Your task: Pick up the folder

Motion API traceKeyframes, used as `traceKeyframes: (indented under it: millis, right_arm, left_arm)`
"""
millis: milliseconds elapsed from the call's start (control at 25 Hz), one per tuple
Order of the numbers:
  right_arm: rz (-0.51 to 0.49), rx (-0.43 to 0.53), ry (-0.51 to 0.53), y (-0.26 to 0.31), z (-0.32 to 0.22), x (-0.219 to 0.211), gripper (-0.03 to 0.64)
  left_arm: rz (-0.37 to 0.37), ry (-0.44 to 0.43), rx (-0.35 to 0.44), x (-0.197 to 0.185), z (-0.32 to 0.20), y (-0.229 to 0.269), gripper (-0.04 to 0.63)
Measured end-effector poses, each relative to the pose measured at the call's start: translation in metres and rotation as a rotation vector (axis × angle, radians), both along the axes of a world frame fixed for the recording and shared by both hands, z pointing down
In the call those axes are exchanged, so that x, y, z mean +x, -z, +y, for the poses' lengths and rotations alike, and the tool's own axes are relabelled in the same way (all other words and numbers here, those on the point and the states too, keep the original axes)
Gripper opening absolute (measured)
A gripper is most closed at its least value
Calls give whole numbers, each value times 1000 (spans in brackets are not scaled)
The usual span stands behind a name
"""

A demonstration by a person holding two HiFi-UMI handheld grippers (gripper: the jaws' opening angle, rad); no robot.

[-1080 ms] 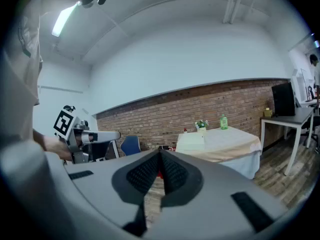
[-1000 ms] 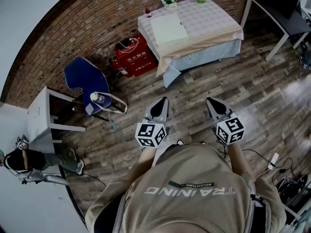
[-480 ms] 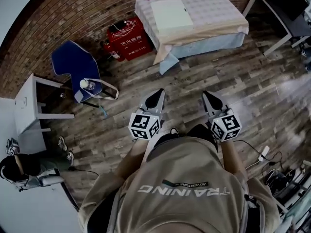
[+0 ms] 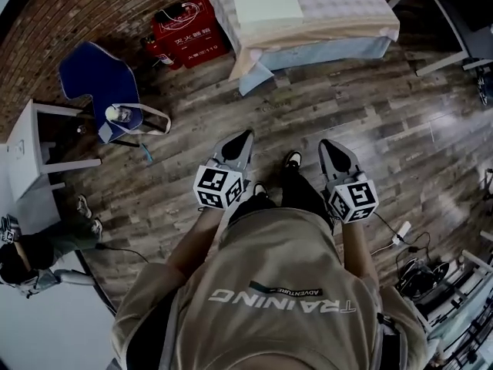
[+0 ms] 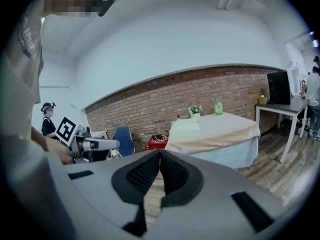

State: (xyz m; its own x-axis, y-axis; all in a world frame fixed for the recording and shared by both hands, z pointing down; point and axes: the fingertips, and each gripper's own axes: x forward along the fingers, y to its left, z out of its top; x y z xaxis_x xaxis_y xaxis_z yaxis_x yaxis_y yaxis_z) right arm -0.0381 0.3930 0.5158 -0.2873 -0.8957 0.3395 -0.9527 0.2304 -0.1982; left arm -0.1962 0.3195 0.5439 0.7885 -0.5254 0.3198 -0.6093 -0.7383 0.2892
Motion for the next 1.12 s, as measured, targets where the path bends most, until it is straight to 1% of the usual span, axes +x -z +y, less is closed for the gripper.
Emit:
traceKeyframes:
  millis: [120,240,360,440,600,720,840,920,1040,1120]
  right_arm:
    - [-18,4,6,-4,-20,24,12]
    - [-47,34,14,4,-56,51,12]
    - [-67,71,44,17,-92,78,12]
    - [-71,83,78,20,-112,92,12]
    - [-55,77,133,13,-153,111,12]
    - [-54,30,143,2,-176,122,12]
    - [-67,-12,140,-5,-198,132,12]
    - [-54,-25,138,-8,-214,139,12]
    - [-41,-34,121,-10,-238,143,12]
    - [-27,-41,109,-9,-255,143,12]
  left_arm:
    - [-11,1,33,29,-17,8,6]
    - [-30,22,71,53,-46,26,6]
    - [-40,67,100,74,-76,47,6]
    - [-43,107,116,82,-92,57,6]
    - [-58,202,89,79,-117,53,6]
    - [-93,252,65,67,-133,44,6]
    - [-139,274,69,56,-159,40,6]
    - [-146,275,81,54,-183,42,6]
    - [-134,271,100,56,-221,40,6]
    - [-104,265,91,62,-246,34,6]
